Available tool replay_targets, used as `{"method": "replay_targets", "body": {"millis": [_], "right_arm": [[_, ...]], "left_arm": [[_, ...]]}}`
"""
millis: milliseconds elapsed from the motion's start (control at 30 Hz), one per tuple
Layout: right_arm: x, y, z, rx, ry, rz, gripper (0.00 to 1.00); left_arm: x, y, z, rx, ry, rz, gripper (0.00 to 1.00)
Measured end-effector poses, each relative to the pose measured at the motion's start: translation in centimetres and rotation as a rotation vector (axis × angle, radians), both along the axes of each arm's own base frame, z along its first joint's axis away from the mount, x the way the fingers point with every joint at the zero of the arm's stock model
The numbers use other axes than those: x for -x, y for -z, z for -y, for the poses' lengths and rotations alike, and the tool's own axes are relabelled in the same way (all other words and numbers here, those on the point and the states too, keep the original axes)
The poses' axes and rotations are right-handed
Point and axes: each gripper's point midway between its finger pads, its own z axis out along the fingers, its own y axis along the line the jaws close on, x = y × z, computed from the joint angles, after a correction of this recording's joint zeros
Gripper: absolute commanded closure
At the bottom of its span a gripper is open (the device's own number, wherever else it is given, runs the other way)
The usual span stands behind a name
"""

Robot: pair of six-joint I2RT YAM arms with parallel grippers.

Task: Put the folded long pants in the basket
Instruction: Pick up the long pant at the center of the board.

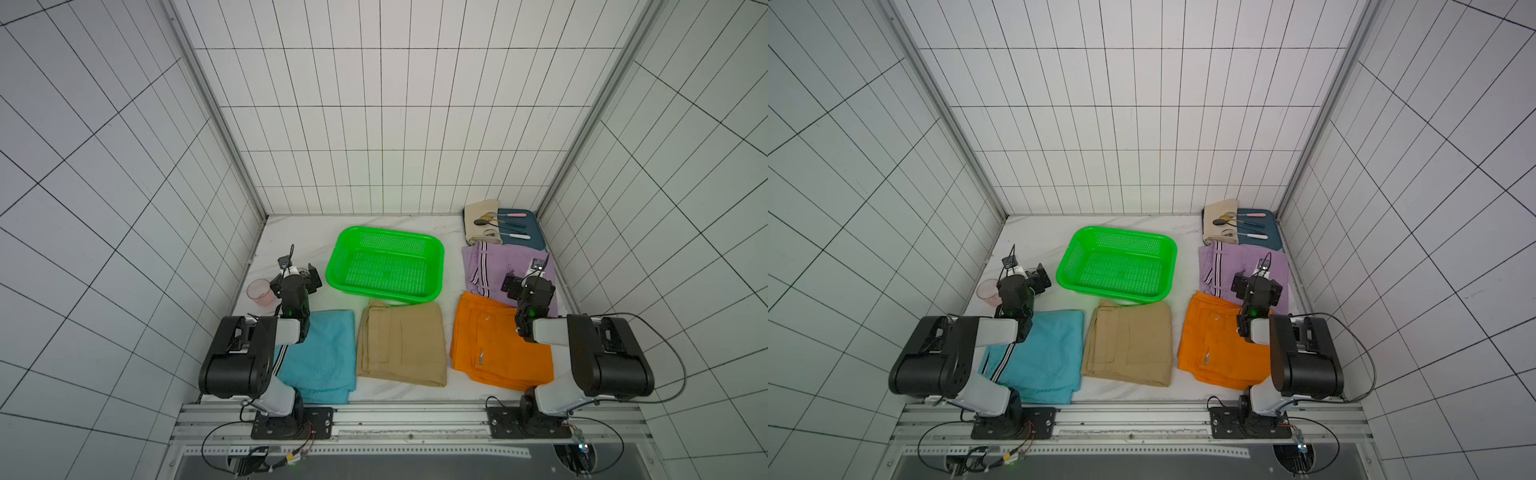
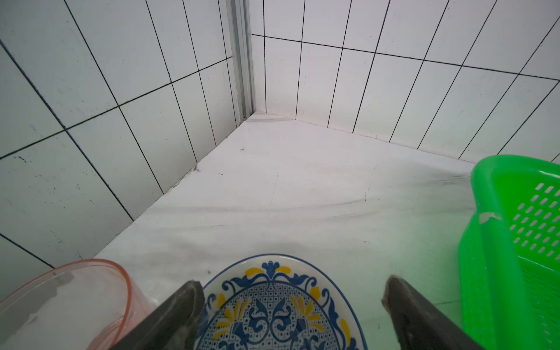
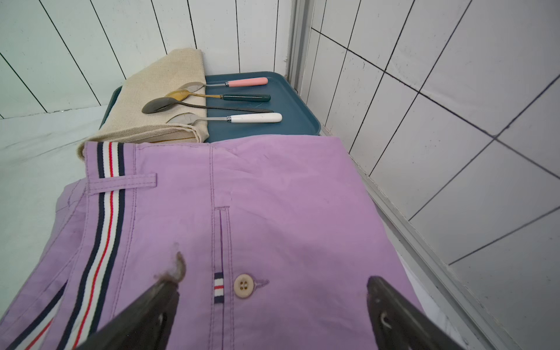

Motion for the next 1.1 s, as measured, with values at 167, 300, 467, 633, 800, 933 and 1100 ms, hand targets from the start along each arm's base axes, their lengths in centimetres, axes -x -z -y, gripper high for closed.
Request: {"method": "replay_targets", "body": {"millis": [167,300,467,633,800,933,1100], "right_arm": [[0.0,0.0,0.0,0.0,0.0,0.0,0.01],[0.0,0.0,0.0,0.0,0.0,0.0,0.01],[0.0,0.0,0.0,0.0,0.0,0.0,0.01],[0.0,0.0,0.0,0.0,0.0,0.0,0.01],[0.0,0.0,0.0,0.0,0.0,0.0,0.01],[0.1,0.0,0.0,0.004,0.005,-0.001,0.01],[1.2,-1.9,-0.7,0.079,0.112,-0.035,0.01]], "left_arm": [[0.0,0.0,0.0,0.0,0.0,-0.002,0.02],[0.0,0.1,0.0,0.0,0.0,-0.002,0.02],[0.0,0.1,0.0,0.001,0.002,-0.003,0.02],[0.0,0.1,0.0,0.001,0.003,-0.002,0.03],[0.0,0.1,0.0,0.001,0.003,-0.003,0.02],[0.0,0.0,0.0,-0.005,0.0,0.0,0.03],[1.6,-3.0,0.2,-0.032,-0.088,0.017,0.02]]}}
